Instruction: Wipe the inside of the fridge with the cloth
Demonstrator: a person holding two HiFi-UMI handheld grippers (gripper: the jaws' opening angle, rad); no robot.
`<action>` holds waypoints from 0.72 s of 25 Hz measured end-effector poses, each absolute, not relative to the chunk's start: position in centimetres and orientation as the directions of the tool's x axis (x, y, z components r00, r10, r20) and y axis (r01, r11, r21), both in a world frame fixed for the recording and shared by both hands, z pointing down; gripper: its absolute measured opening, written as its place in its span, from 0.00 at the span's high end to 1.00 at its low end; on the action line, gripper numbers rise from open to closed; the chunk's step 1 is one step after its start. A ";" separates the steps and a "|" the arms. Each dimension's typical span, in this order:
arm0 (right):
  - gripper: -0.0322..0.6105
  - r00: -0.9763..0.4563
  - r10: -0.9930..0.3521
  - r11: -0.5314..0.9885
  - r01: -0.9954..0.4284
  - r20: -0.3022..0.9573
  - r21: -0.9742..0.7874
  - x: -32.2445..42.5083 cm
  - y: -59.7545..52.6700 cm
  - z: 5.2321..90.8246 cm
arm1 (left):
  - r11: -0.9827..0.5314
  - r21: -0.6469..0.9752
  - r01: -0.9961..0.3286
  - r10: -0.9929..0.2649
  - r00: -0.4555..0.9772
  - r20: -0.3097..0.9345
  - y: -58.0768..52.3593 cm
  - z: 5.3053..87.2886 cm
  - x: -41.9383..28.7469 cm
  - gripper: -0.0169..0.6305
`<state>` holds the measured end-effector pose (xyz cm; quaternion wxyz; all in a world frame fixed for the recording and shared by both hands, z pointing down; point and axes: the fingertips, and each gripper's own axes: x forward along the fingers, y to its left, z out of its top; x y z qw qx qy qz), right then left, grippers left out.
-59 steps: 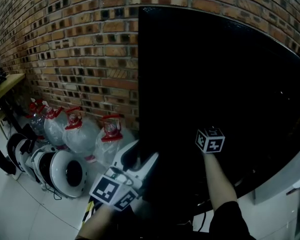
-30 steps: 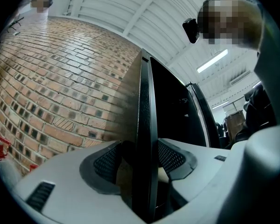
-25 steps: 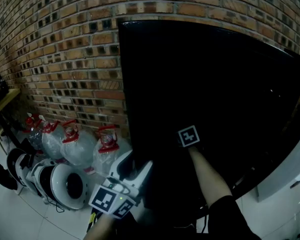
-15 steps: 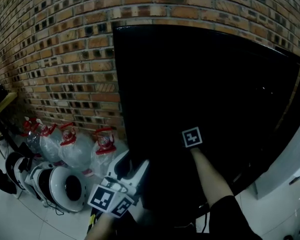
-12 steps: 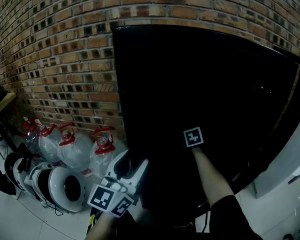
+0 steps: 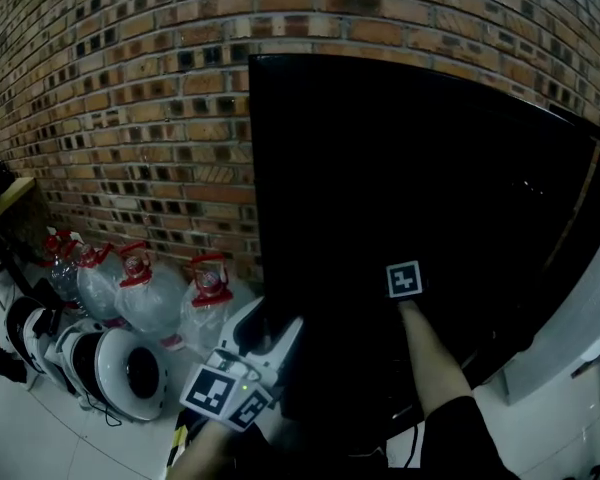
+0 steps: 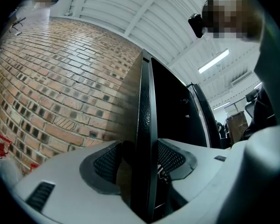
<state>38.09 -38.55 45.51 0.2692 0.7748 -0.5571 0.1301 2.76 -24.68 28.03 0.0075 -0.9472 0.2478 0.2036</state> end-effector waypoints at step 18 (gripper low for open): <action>0.84 0.400 -0.804 -0.381 -0.915 0.440 0.134 39.1 -35.9 45.0 | -0.873 0.080 -0.480 -0.476 0.805 -0.354 -24.7 28.6 3.0 0.61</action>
